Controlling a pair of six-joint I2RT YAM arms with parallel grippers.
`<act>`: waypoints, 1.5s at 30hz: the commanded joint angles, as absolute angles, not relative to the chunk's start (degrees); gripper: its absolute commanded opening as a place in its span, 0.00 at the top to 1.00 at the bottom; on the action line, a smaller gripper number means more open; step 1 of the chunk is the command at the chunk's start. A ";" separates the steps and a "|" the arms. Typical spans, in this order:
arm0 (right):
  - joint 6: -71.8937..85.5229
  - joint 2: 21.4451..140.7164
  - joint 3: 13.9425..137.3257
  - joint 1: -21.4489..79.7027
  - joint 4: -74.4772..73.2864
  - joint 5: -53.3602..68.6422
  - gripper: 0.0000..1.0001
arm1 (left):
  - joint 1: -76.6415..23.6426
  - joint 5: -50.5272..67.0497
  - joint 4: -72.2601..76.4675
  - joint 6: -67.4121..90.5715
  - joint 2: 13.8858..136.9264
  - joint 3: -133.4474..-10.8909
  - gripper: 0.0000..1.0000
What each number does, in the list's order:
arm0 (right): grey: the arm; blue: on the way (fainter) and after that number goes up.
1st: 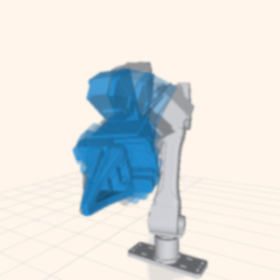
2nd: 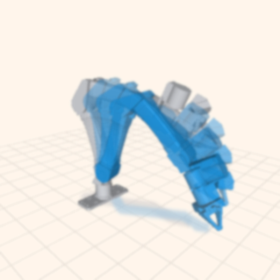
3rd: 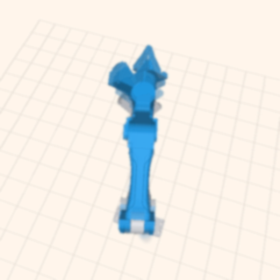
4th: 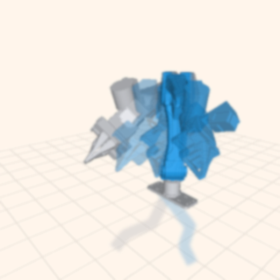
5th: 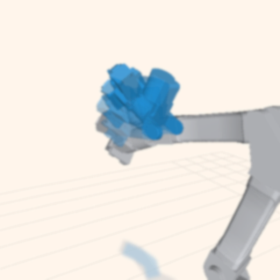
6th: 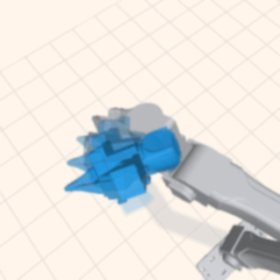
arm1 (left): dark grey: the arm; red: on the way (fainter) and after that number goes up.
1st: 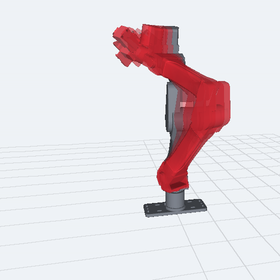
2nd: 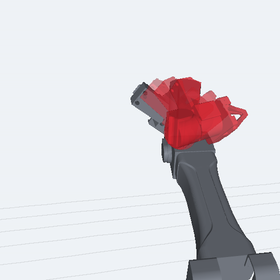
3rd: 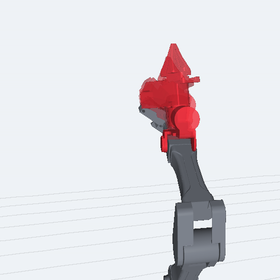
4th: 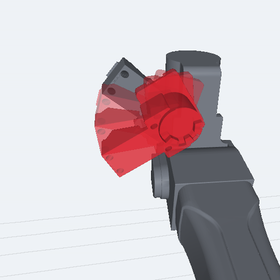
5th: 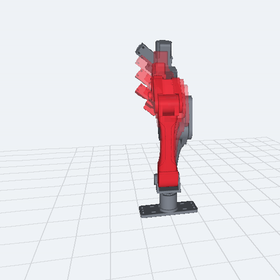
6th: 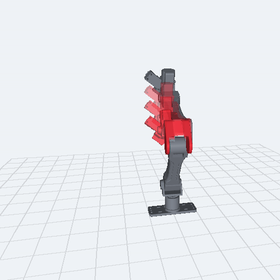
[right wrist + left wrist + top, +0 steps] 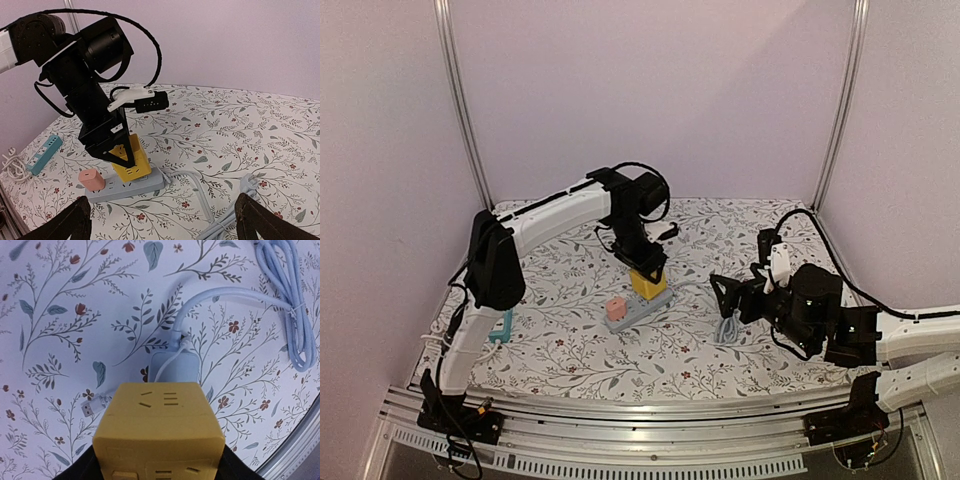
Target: Insert the plug
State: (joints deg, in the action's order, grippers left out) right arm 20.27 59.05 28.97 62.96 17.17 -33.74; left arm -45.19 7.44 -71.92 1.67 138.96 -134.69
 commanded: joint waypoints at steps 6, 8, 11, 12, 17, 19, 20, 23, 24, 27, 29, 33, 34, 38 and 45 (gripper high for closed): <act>19.91 59.54 29.93 62.72 17.49 -33.18 0.01 | -41.19 5.87 -72.76 1.22 140.20 -136.05 1.00; 19.93 59.59 29.97 62.75 17.50 -32.92 0.01 | -40.33 5.83 -72.62 1.38 139.91 -136.05 1.00; 19.91 59.52 29.97 62.69 17.49 -32.78 0.01 | -39.66 6.32 -72.67 1.37 139.02 -135.41 1.00; 19.95 59.46 29.97 62.71 17.49 -32.71 0.01 | -39.64 6.77 -72.68 1.26 138.51 -134.94 1.00; 19.95 59.29 29.97 62.71 17.55 -32.22 0.01 | -40.26 9.47 -72.51 0.16 135.46 -131.17 1.00; 19.93 59.38 29.97 62.70 17.50 -32.01 0.01 | -41.13 9.27 -72.51 0.00 134.06 -129.34 1.00; 19.91 59.32 29.97 62.70 17.49 -31.87 0.01 | -41.54 9.26 -72.50 0.00 133.52 -128.50 1.00; 20.03 58.95 29.82 62.69 17.58 -31.49 0.01 | -43.02 7.20 -72.67 -1.41 132.56 -127.38 1.00; 20.04 58.81 29.75 62.73 17.62 -31.42 0.01 | -43.39 6.57 -72.76 -1.56 132.20 -127.29 1.00; 20.04 58.59 29.75 62.70 17.67 -31.00 0.01 | -43.97 6.02 -72.71 -1.59 131.07 -127.12 1.00; 20.04 58.62 29.79 62.72 17.71 -30.82 0.01 | -44.18 5.82 -72.69 -1.68 130.52 -126.88 1.00; 20.04 58.62 29.80 62.73 17.75 -30.59 0.01 | -44.68 6.08 -72.77 -1.89 130.17 -126.20 1.00; 20.01 58.67 29.80 62.74 17.75 -30.59 0.01 | -44.85 6.21 -72.77 -2.05 130.24 -126.13 1.00; 19.92 58.79 29.81 62.74 17.84 -30.37 0.01 | -45.73 6.20 -73.25 -2.27 130.98 -125.95 1.00; 19.95 58.97 29.89 62.71 17.97 -30.04 0.01 | -46.74 5.86 -73.53 -2.37 132.69 -127.22 1.00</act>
State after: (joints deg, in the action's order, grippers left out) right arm 20.27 59.29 28.97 62.94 17.19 -30.85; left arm -45.54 5.78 -72.60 -1.72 131.81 -126.37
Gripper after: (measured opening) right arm 0.989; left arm 0.623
